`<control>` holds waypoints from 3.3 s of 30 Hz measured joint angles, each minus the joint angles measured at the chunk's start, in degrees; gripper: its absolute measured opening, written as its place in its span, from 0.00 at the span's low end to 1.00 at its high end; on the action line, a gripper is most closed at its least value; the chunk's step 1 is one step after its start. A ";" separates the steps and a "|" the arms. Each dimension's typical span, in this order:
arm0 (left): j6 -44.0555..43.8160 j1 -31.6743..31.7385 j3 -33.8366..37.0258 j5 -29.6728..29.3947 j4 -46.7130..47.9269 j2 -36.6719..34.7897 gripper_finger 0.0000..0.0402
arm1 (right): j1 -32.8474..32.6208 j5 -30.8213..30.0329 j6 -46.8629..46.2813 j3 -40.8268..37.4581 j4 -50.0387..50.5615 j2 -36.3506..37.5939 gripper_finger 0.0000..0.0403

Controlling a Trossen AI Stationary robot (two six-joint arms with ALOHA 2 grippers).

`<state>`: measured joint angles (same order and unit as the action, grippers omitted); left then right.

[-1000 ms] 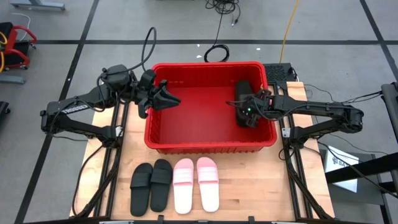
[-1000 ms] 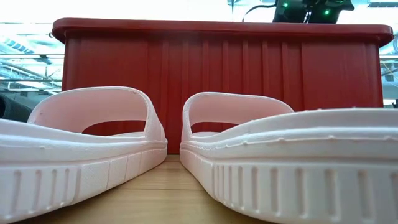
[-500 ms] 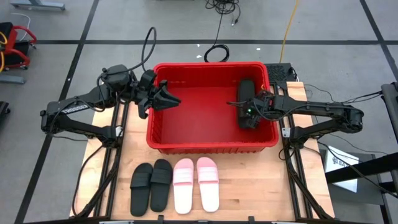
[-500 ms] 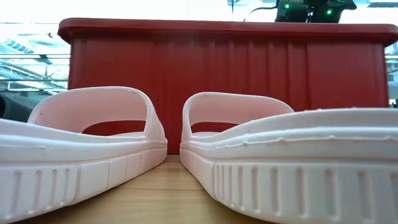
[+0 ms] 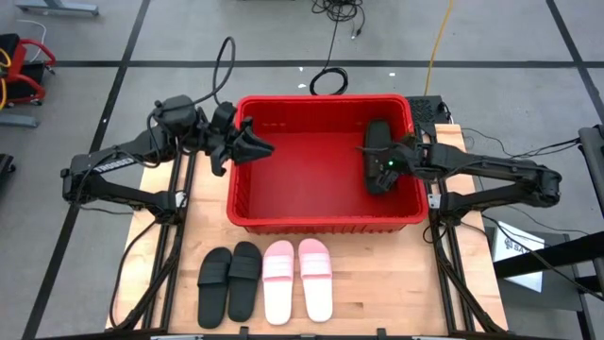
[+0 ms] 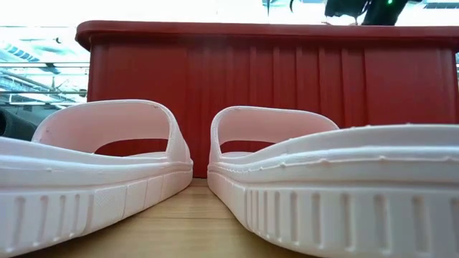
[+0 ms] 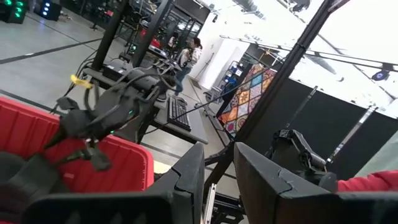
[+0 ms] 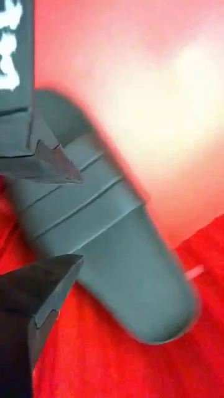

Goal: Pick and place slides into bin
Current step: Put the pink slide into the red organizer bin

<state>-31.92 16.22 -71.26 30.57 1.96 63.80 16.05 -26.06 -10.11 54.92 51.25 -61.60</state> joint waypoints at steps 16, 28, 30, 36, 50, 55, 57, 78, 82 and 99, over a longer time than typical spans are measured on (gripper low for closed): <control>-1.88 4.87 0.00 4.62 -0.07 -0.14 0.21 | -0.04 13.13 -2.93 0.02 -40.90 6.86 0.45; -3.54 7.03 0.00 12.47 -0.97 -0.14 0.21 | -1.30 14.39 -15.76 0.09 -55.45 5.99 0.45; -3.56 7.03 0.00 13.58 -1.14 -0.14 0.21 | -1.93 14.38 -17.36 0.09 -57.99 5.51 0.45; -3.34 7.00 0.00 14.98 -1.29 -0.14 0.21 | -3.32 14.32 -20.53 0.09 -67.27 2.50 0.45; -8.97 5.72 0.00 15.38 -2.89 -0.14 0.21 | -11.54 17.77 -24.79 0.06 -78.25 -5.02 0.45; -14.33 4.03 0.00 11.02 -8.36 -0.12 0.21 | -14.98 21.99 -25.85 0.04 -80.38 -4.94 0.45; -14.76 3.39 -0.04 9.45 -10.66 -0.12 0.21 | -16.95 23.29 -25.21 0.04 -80.40 -4.97 0.45; -19.67 -1.09 -0.04 3.64 -16.31 -0.12 0.21 | -36.57 23.00 -22.16 0.04 -58.17 -4.98 0.45; -19.18 -1.29 -0.04 1.96 -16.33 -0.12 0.21 | -38.43 21.39 -21.75 0.04 -53.41 -4.92 0.45; -11.25 7.61 -0.04 5.49 -18.95 -0.10 0.21 | -42.82 17.13 -7.39 8.89 -33.78 -19.61 0.45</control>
<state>-43.17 23.83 -71.31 36.05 -17.00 63.70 -26.76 -8.93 -17.50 63.81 17.47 -81.21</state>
